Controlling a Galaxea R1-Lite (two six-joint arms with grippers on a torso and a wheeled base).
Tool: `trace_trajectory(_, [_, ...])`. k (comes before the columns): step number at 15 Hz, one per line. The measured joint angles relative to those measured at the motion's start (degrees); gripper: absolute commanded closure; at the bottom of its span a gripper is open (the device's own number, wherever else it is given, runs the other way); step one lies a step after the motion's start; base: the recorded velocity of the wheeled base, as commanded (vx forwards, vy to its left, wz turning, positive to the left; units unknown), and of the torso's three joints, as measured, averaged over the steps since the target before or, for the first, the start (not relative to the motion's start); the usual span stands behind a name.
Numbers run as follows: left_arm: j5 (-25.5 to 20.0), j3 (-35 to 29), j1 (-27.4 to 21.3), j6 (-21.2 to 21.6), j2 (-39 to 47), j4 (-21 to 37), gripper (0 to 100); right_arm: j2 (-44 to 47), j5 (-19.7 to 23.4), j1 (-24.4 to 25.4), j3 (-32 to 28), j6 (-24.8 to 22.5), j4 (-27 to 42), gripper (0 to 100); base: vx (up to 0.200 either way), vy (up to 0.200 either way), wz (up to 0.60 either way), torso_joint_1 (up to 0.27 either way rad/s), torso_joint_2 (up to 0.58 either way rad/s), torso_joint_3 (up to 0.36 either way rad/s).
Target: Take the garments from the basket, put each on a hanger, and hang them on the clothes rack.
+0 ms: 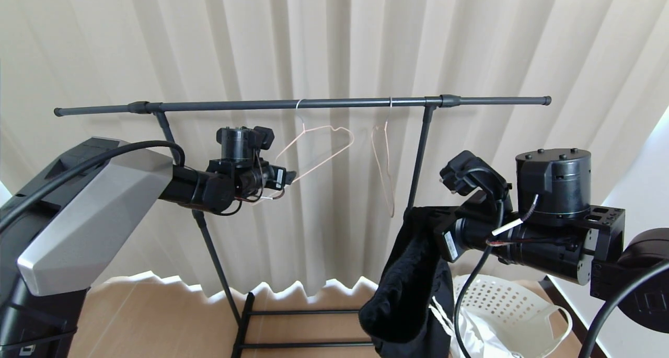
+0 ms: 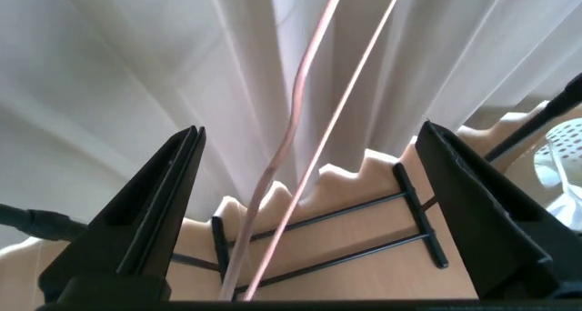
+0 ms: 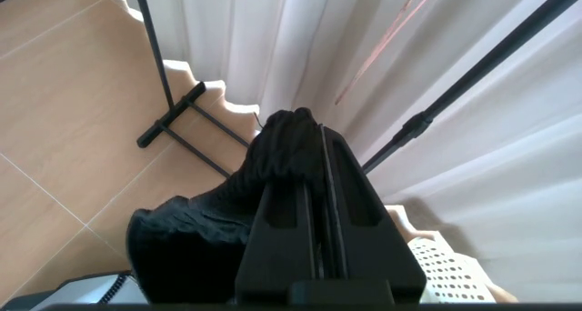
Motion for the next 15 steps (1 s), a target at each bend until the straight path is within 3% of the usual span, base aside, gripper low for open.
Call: trace_trajectory(15, [0.41,-0.09,-2.65,-0.63,0.27,0.11,0,0.0,-0.1,-0.04,-0.07,0.0,-0.02,100,0.0,0.0,0.0,0.0,0.0,0.0])
